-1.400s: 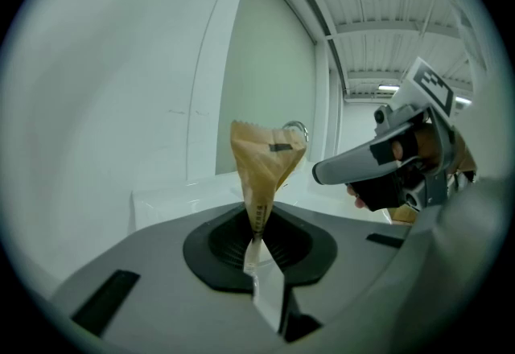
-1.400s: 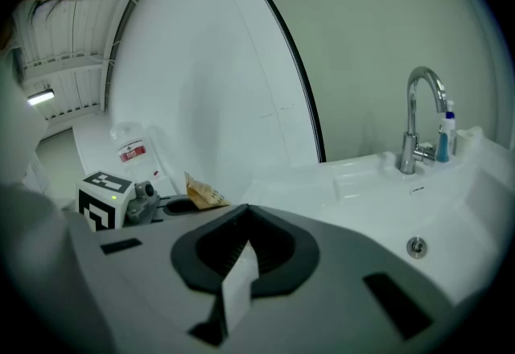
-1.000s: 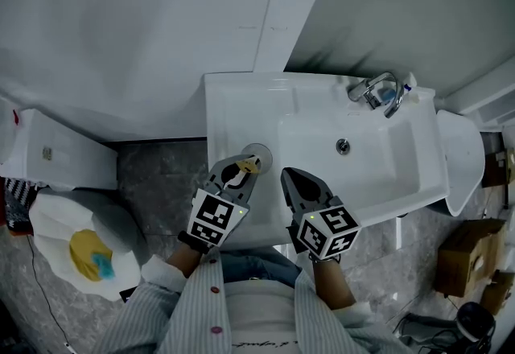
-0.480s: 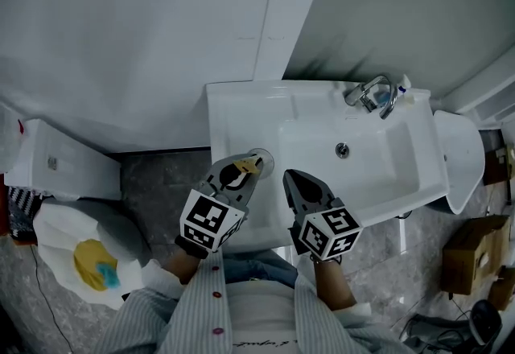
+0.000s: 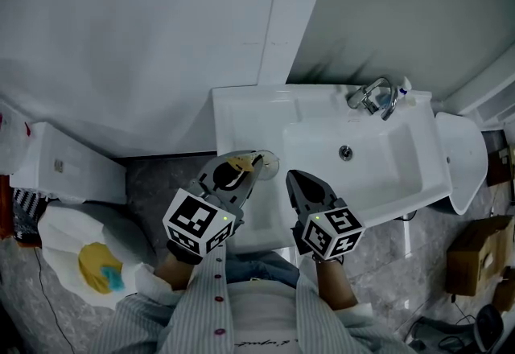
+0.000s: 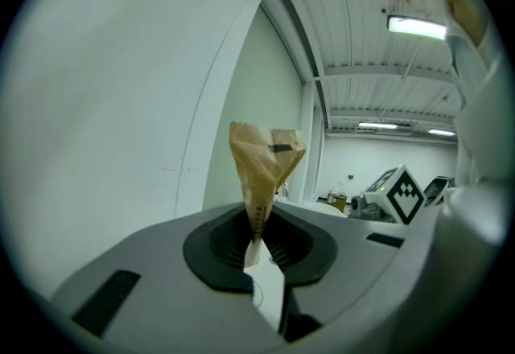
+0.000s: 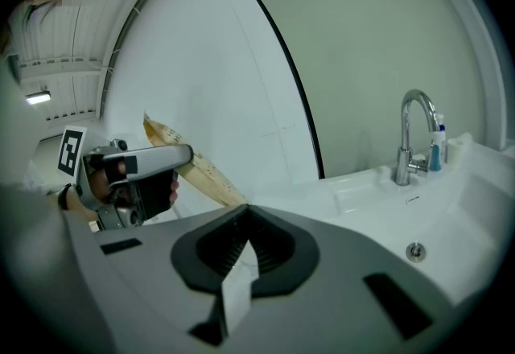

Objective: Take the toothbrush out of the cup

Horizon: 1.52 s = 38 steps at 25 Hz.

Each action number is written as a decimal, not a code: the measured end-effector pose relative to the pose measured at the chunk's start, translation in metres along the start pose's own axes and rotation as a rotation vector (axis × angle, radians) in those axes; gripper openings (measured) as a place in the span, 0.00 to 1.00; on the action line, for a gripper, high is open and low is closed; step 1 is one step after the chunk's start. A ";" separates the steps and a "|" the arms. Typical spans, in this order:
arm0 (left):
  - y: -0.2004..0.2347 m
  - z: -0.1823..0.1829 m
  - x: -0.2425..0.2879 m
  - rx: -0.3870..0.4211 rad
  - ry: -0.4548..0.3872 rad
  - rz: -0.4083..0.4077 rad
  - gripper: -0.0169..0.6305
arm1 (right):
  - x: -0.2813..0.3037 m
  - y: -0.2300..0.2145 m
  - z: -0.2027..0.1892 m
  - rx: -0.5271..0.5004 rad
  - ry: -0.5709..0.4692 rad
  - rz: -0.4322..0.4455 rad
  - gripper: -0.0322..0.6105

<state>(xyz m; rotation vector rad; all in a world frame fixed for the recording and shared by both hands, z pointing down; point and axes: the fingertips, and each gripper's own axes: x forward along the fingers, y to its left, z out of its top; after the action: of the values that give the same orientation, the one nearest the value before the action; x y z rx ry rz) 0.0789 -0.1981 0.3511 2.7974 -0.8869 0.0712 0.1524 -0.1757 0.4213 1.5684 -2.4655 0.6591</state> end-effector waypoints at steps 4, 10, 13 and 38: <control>-0.001 0.014 -0.012 0.002 -0.016 -0.013 0.08 | 0.002 0.004 0.004 0.001 -0.012 0.010 0.07; 0.000 0.022 -0.031 0.019 -0.013 -0.029 0.08 | 0.003 0.008 0.008 0.001 -0.025 0.025 0.07; 0.000 0.021 -0.040 0.034 0.001 -0.029 0.08 | 0.002 0.009 0.011 0.002 -0.032 0.029 0.07; -0.002 0.012 -0.067 0.036 0.021 -0.080 0.08 | -0.005 0.040 0.038 -0.074 -0.049 0.120 0.07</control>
<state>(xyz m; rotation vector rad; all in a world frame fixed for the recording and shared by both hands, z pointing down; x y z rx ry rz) 0.0245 -0.1615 0.3314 2.8564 -0.7762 0.1047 0.1235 -0.1743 0.3744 1.4365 -2.6048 0.5456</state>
